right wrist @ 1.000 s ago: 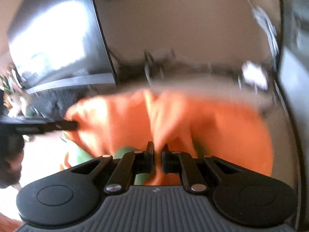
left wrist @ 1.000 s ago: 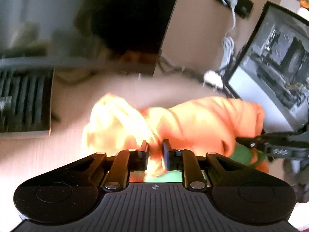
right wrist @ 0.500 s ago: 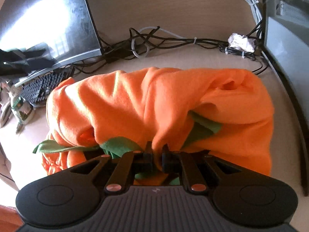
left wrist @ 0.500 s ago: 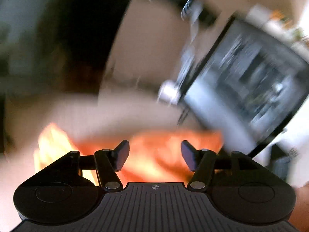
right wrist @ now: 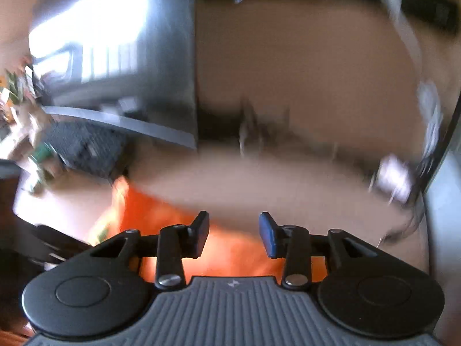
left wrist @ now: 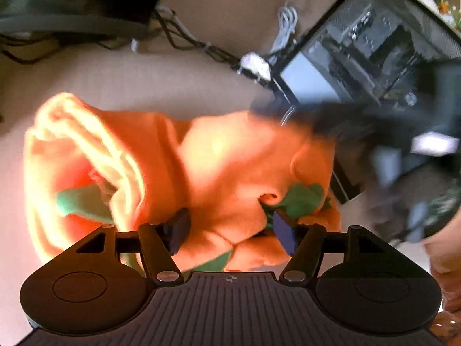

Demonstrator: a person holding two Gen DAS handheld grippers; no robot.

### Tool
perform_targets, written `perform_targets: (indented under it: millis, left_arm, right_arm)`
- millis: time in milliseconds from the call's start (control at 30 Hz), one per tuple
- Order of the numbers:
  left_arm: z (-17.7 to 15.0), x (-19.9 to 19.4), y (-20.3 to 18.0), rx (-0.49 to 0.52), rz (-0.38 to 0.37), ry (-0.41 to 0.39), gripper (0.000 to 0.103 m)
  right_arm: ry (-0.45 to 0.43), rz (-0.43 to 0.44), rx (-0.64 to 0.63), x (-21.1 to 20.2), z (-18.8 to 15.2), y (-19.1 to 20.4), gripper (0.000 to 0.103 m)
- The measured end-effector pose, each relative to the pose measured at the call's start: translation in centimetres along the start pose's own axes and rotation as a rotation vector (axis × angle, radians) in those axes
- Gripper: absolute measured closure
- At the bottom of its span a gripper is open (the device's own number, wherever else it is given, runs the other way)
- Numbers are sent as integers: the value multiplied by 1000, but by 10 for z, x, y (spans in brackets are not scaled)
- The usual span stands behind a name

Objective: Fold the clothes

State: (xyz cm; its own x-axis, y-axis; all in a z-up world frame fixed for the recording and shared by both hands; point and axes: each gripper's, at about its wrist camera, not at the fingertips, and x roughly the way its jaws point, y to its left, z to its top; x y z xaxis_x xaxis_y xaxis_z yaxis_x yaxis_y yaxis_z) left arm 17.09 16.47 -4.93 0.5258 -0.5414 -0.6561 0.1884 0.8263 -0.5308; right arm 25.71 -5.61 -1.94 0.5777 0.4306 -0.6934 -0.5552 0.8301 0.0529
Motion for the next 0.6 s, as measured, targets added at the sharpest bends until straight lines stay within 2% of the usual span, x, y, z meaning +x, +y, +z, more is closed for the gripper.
perform_targets:
  millis: [67,200,333,400,433,533,600]
  left_arm:
    - [-2,-19,6,-19,-10,-27,27]
    - [-10,-38,30,-139,-9,-33,25]
    - [-16,-36,53,-249,-6,-19,25]
    - [-14,-32,61,-292,-15,-20,25]
    - [-12,-31,63,-308,-20,-22,25]
    - [-2,-25,62,-325,-34,-39,25]
    - [4,-16,61,-353,-50,-40,26]
  right_arm:
    - [104,-9,6,19,-11,-3,65]
    - [188,29,-53,19,-47,2,61]
    - [165,35,-93,11,-42,6,57]
    - [136,30,-211,3,-37,19,44]
    - [123,27,-270,0,-35,25,42]
    - [123,40,-399,0,-34,41,41]
    - [127,89,-405,-2,-31,43,41]
